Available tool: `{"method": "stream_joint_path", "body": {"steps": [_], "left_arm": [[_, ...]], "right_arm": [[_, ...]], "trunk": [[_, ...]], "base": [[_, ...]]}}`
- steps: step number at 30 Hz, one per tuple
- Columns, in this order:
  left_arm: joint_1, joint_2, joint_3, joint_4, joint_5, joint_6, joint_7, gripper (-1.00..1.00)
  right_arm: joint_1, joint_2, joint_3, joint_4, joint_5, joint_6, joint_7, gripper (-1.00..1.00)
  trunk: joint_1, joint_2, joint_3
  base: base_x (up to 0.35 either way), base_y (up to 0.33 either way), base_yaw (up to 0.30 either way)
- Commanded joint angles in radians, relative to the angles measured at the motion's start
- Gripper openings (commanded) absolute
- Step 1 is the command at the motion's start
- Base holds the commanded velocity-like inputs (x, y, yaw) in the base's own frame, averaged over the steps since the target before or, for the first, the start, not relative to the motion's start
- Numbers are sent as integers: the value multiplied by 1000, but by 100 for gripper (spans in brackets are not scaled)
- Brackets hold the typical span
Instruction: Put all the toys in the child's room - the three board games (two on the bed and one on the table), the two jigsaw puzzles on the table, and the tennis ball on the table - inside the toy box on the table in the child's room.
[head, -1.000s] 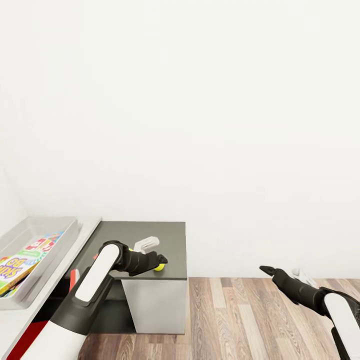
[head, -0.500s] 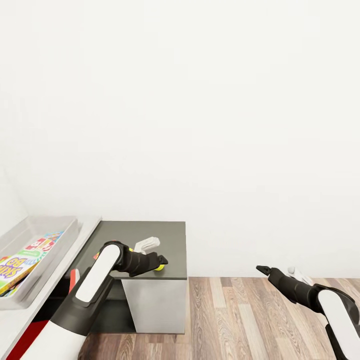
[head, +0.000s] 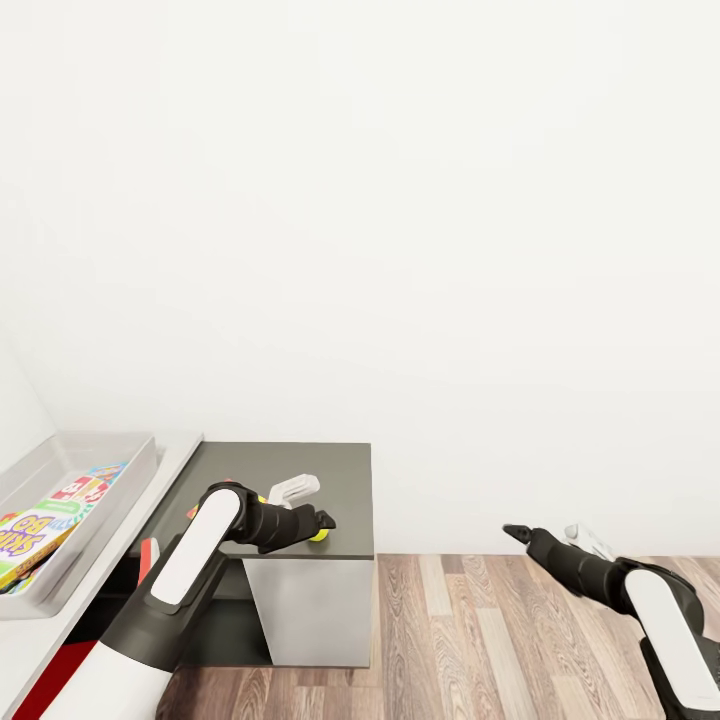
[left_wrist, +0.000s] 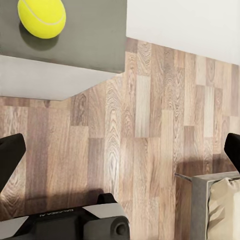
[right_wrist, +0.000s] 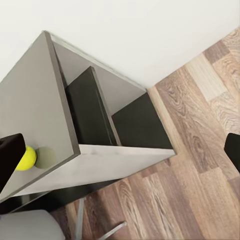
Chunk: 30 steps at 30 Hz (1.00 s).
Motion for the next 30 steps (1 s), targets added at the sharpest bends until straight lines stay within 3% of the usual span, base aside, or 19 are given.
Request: {"method": "stream_joint_path", "body": {"steps": [1, 17, 23, 30], "left_arm": [[-1, 1, -2, -1, 9, 1, 10, 100], [-1, 2, -2, -2, 9, 2, 9, 100], [-1, 2, -2, -2, 9, 2, 9, 100], [-1, 2, -2, -2, 9, 2, 9, 100]], "right_arm": [[-4, 0, 1, -2, -11, 5, -10, 100], [-10, 0, 7, -10, -12, 9, -8, 100], [-10, 0, 45, -10, -10, 3, -8, 100], [-10, 0, 56, -10, -9, 2, -9, 100]], "trunk": [[1, -2, -2], [1, -2, -2], [1, -2, -2], [1, -2, -2]], "base": [[0, 0, 0], [0, 0, 0], [0, 0, 0], [2, 0, 0]]}}
